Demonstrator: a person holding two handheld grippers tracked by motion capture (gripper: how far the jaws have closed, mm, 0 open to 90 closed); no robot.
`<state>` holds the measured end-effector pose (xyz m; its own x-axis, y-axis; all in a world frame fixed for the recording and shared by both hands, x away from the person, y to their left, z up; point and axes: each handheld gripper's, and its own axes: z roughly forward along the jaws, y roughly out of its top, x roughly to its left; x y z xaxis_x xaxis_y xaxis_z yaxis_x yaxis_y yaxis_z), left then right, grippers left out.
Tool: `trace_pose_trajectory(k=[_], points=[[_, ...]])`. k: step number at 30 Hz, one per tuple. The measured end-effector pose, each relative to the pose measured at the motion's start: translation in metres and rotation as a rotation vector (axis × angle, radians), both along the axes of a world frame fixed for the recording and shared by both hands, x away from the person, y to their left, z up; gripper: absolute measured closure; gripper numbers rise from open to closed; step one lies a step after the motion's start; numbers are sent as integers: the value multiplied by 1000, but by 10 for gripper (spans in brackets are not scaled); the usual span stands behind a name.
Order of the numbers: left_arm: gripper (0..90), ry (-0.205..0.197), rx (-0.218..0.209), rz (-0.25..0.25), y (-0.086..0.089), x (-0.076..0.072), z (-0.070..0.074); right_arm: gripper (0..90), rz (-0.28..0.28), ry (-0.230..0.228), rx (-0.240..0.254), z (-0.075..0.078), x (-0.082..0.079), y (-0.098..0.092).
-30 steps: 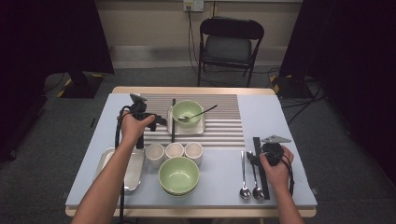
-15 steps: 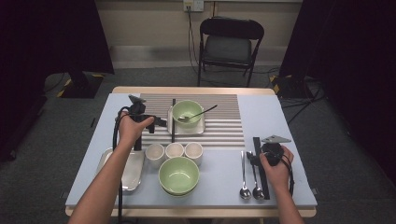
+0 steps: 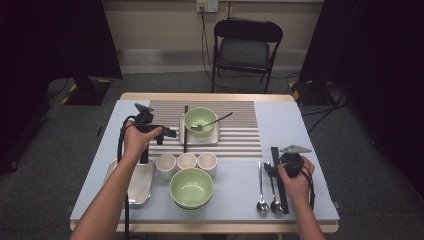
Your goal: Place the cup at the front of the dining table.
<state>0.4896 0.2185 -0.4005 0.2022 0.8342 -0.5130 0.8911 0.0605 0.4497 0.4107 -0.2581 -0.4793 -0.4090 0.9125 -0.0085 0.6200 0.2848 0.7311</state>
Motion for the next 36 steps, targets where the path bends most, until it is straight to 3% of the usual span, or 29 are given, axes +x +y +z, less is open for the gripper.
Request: trace_pose_trajectory(k=[8, 21, 36], points=[[355, 0, 0, 3, 2, -5, -1, 145, 0, 0, 0, 0, 0, 0], [346, -15, 22, -41, 4, -12, 3, 145, 0, 0, 0, 0, 0, 0], [343, -11, 26, -33, 10, -20, -1, 145, 0, 0, 0, 0, 0, 0]])
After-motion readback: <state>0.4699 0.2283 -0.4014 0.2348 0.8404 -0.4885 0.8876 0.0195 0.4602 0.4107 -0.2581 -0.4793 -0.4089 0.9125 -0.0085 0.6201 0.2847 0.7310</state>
